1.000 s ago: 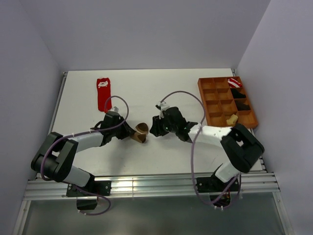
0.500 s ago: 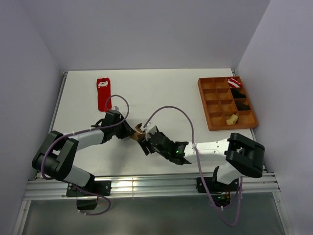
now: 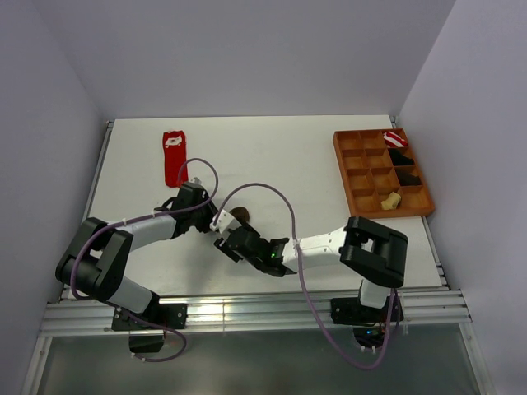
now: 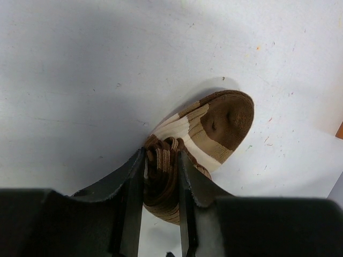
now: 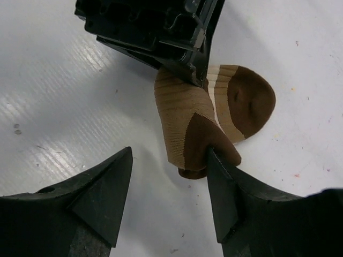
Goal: Roll the socks
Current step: Roll the sock at the center of the board.
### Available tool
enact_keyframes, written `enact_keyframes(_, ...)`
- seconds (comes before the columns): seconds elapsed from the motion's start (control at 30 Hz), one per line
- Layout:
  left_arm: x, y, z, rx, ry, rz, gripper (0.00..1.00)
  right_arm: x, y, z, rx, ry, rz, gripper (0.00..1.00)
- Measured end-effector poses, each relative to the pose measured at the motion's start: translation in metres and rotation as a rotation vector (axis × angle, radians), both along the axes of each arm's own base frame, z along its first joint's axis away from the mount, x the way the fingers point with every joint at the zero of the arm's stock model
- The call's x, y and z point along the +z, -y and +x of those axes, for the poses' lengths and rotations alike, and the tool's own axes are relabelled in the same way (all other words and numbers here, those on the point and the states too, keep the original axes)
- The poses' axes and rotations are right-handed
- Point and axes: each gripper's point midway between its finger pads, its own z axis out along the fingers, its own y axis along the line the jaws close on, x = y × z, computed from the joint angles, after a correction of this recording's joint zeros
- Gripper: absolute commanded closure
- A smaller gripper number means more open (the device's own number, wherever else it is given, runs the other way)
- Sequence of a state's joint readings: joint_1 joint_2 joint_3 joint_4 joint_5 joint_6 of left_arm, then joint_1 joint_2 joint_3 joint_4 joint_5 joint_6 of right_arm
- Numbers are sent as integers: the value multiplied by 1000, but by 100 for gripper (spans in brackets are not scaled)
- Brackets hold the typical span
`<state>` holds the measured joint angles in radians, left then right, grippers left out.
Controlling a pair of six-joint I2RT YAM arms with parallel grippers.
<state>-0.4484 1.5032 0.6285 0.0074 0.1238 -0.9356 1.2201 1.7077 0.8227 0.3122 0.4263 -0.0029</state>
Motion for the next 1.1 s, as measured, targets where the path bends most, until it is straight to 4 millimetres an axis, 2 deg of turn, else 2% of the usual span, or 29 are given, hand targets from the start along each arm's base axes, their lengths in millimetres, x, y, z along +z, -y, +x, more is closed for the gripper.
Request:
enact_keyframes(0.23,0,1,0,-12,3,4,100,-23,2,8,-3,1,-74,36)
enact_keyframes(0.53,0,0,3,-34,14,16,100,-33,0,25,-19,14,-120,39)
enact_keyframes(0.63,0,0,5,-46,22,26,100,-34,0,32,-26,19,-136,46)
enact_keyframes(0.67,0,0,6,-46,24,29,100,-35,0,35,-28,20,-140,56)
enact_keyframes(0.73,0,0,8,-51,30,37,100,-37,2,41,-37,21,-151,69)
enact_keyframes(0.77,1,-1,10,-50,39,47,100,-36,2,44,-37,17,-147,79)
enact_keyframes(0.87,1,-4,15,-47,49,61,99,-36,1,48,-27,-10,-134,96)
enact_keyframes(0.9,1,-4,16,-48,54,68,99,-36,0,48,-21,-20,-131,100)
enact_keyframes(0.97,2,-6,19,-50,63,80,94,-35,-1,49,-5,-57,-115,100)
enact_keyframes(1.07,2,-6,20,-56,69,89,80,-34,-1,49,15,-147,-69,100)
enact_keyframes(1.1,3,-6,20,-59,71,91,69,-34,-2,48,24,-184,-49,100)
